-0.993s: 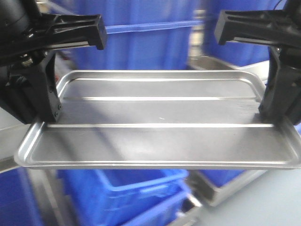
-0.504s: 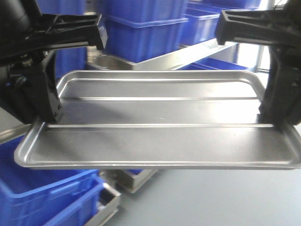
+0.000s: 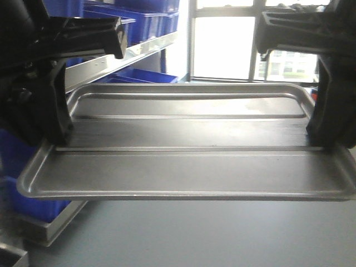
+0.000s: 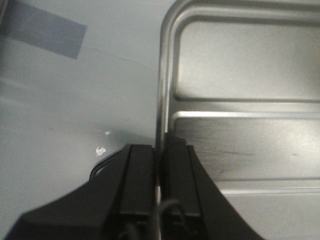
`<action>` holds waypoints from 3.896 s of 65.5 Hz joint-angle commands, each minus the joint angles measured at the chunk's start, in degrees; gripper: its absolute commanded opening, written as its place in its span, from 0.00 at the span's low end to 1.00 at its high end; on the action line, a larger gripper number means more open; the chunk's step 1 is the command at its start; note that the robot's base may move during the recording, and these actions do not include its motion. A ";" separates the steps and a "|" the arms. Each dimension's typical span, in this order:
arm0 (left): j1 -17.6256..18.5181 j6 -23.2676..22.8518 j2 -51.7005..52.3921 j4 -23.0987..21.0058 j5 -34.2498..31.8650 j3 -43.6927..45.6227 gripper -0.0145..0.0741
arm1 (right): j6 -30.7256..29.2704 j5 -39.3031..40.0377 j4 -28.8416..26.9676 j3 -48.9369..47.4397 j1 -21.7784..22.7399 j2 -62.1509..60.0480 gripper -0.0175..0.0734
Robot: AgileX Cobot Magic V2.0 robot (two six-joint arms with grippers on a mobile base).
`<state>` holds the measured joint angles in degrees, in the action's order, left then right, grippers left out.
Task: Grab silver tray and place in blue box
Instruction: 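Hold the tray level with both grippers while the base drives to the blue bins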
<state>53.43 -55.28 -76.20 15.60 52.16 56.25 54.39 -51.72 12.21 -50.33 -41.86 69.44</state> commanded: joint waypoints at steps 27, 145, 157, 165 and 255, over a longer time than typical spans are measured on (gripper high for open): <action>0.31 -0.57 1.81 1.47 0.06 1.39 0.15 | -0.04 0.09 2.64 -1.20 0.04 -1.10 0.25; 0.31 -0.57 1.81 1.47 -0.04 1.39 0.15 | -0.04 -0.03 2.73 -1.20 0.04 -1.10 0.25; 0.31 -0.57 1.81 1.60 -0.04 1.39 0.15 | -0.04 0.11 2.73 -1.20 0.04 -1.10 0.25; 0.31 -0.57 1.81 1.60 -0.04 1.39 0.15 | -0.04 0.11 2.79 -1.20 0.04 -1.10 0.25; 0.31 -0.57 1.81 1.81 -0.04 1.39 0.15 | -0.04 -0.06 2.86 -1.20 0.04 -1.10 0.25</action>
<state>53.43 -55.28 -76.20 15.47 52.09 56.25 54.48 -51.98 12.34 -50.24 -41.97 69.53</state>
